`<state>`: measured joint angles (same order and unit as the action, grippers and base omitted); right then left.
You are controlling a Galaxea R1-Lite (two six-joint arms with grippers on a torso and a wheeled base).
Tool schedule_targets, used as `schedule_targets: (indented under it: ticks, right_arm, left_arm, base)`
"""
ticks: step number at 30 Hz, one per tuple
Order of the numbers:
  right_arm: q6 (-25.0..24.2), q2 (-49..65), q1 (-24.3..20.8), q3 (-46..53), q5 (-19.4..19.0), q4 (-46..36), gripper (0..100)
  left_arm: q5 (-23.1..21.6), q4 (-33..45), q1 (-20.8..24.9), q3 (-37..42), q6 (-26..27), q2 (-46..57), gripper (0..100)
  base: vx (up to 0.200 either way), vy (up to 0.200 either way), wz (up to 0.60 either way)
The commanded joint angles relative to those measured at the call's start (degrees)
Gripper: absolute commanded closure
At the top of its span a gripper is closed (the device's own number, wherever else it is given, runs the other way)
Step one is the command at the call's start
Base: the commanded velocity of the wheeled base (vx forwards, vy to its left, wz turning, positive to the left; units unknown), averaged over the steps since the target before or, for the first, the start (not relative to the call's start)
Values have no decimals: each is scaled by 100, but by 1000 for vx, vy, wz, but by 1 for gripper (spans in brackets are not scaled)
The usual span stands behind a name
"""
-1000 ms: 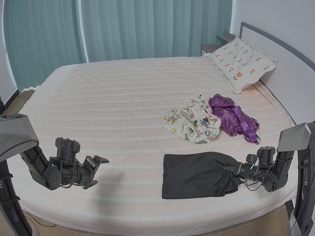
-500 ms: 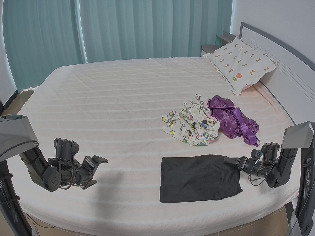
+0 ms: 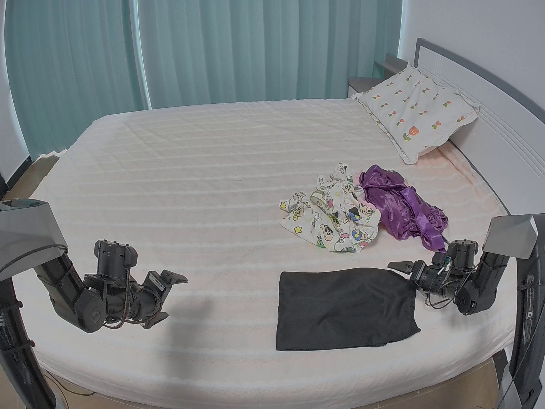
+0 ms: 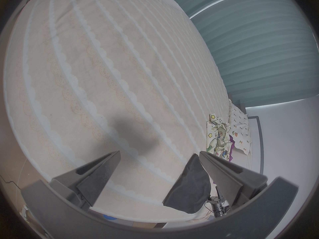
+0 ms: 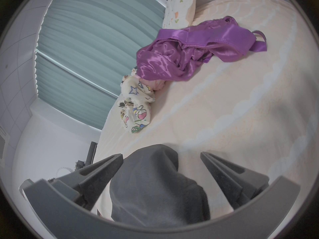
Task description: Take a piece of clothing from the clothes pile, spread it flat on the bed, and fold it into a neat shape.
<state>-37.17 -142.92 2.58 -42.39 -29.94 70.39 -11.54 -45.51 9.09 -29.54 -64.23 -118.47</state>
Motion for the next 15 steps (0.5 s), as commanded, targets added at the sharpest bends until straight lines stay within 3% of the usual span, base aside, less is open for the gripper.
schedule_targets:
  ticks: [1, 4, 9, 15]
  right_arm:
    - [-10, -104, -4, -261, 111, -183, 100]
    - [-89, -104, 14, -402, 357, -315, 100]
    - [-432, -43, 67, -420, 375, -254, 100]
    - [-449, -34, 84, -393, 384, -219, 100]
  left_arm:
    - [12, -2, 13, 1, -2, -10, 0]
    - [12, -2, 13, 1, -2, -10, 0]
    - [12, -2, 22, 1, -2, -18, 0]
    - [12, -2, 22, 1, -2, -18, 0]
  base:
    - [0, 0, 0]
    - [0, 0, 0]
    - [0, 0, 0]
    - [0, 0, 0]
